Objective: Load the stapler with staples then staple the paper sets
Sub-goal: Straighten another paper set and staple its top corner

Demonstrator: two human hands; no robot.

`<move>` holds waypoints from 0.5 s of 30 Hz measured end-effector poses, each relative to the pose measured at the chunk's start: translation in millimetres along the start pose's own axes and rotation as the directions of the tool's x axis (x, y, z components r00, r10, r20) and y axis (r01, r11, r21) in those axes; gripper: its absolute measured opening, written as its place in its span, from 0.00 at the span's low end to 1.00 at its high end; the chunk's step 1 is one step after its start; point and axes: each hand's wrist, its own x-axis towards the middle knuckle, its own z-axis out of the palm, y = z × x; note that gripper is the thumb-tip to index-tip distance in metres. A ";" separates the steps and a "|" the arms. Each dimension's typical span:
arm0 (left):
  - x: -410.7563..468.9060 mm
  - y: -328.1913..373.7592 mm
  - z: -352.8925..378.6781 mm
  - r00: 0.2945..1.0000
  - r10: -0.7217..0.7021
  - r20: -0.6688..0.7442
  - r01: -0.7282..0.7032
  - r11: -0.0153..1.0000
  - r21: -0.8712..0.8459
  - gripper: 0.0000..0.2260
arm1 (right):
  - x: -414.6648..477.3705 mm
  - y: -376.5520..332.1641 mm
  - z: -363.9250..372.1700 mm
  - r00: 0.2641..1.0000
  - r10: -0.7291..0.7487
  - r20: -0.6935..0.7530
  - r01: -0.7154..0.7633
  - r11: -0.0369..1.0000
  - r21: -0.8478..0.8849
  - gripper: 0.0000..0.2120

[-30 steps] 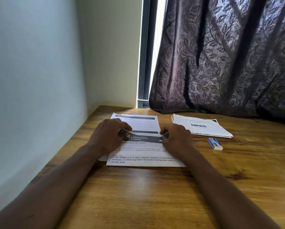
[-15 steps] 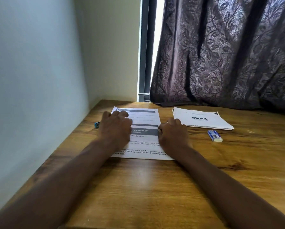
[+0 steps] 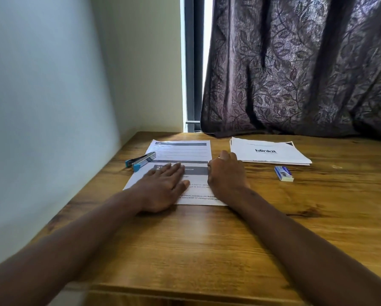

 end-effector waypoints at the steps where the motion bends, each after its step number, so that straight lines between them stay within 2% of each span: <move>1: -3.6 -8.4 -0.2 1.000 -0.029 0.003 0.029 1.000 0.001 0.29 | 0.1 0.6 0.7 1.000 0.003 0.000 -0.003 1.000 0.014 0.11; 3: -8.3 -19.5 0.0 0.997 -0.076 -0.002 0.076 0.997 -0.006 0.30 | 0.8 2.8 -0.8 1.000 0.011 0.022 -0.011 0.999 0.039 0.12; 5: -9.2 -22.0 2.4 0.995 -0.097 -0.015 0.098 0.995 0.004 0.31 | 0.8 4.3 -5.8 0.998 0.004 0.058 -0.006 1.000 0.031 0.18; 7: -8.0 -20.6 4.3 0.996 -0.089 -0.023 0.089 0.996 0.007 0.31 | 0.3 3.5 -13.5 0.996 -0.002 0.089 0.010 0.996 -0.089 0.22; 10: -7.8 -19.4 5.6 0.995 -0.090 -0.052 0.091 0.996 0.016 0.31 | 4.9 -7.7 -29.4 0.987 -0.008 0.161 0.054 0.956 -0.287 0.19; 13: -9.6 -17.6 4.3 0.995 -0.091 -0.046 0.091 0.996 0.005 0.31 | 22.0 -26.3 -49.3 0.935 0.084 0.346 -0.005 0.975 -0.222 0.17; 15: -9.3 -16.6 4.4 0.995 -0.085 -0.045 0.085 0.996 -0.005 0.31 | 42.2 -37.5 -61.0 0.884 0.095 0.458 -0.015 0.985 -0.174 0.13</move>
